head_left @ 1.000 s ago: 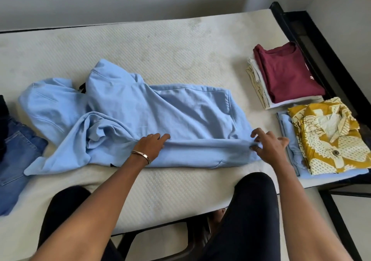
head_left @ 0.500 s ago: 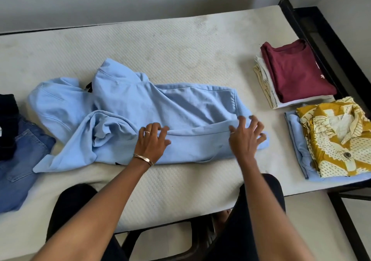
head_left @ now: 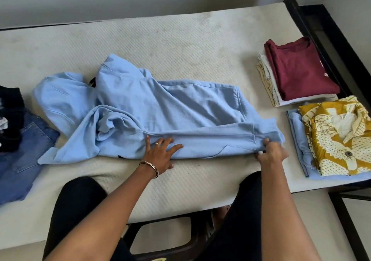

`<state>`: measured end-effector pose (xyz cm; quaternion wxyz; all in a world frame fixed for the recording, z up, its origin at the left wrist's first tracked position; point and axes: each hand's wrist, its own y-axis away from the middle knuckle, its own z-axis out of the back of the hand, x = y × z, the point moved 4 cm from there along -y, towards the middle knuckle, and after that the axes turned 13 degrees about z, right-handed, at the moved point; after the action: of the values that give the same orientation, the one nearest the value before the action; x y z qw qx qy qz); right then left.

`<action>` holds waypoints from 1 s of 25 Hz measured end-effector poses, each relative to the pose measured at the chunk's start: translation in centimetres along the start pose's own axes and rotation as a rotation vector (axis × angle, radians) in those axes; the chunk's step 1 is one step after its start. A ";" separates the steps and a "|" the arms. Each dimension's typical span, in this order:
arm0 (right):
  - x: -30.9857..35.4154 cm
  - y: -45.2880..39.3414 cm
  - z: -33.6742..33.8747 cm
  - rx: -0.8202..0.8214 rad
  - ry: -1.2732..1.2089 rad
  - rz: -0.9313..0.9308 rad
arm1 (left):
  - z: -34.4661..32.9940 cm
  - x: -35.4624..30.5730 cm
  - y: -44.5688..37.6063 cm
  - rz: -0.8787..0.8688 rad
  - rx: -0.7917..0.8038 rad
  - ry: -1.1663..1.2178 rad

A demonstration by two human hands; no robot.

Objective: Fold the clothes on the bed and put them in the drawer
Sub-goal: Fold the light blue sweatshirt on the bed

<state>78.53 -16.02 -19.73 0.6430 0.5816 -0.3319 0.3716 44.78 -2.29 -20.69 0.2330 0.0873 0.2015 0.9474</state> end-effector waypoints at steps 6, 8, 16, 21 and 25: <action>1.4 1.8 0.5 -0.133 0.525 0.190 | 0.6 1.0 -0.6 -0.026 0.013 0.035; 2.9 4.6 -1.5 -0.067 0.812 0.595 | 1.7 1.9 -1.1 0.068 -0.110 0.224; -8.1 17.2 -10.2 1.037 1.503 1.153 | 1.5 18.3 3.3 1.016 -0.465 0.449; -9.7 23.9 -11.9 1.149 1.289 1.259 | 1.4 25.9 4.0 1.061 -0.103 0.505; -10.8 27.9 -13.2 1.508 1.157 1.110 | 5.4 25.5 3.5 0.886 -0.105 0.762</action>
<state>48.97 -2.53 -16.38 -0.0753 0.3327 0.1165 0.9328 22.44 8.86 -12.46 -0.2700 -0.1953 0.1680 0.9278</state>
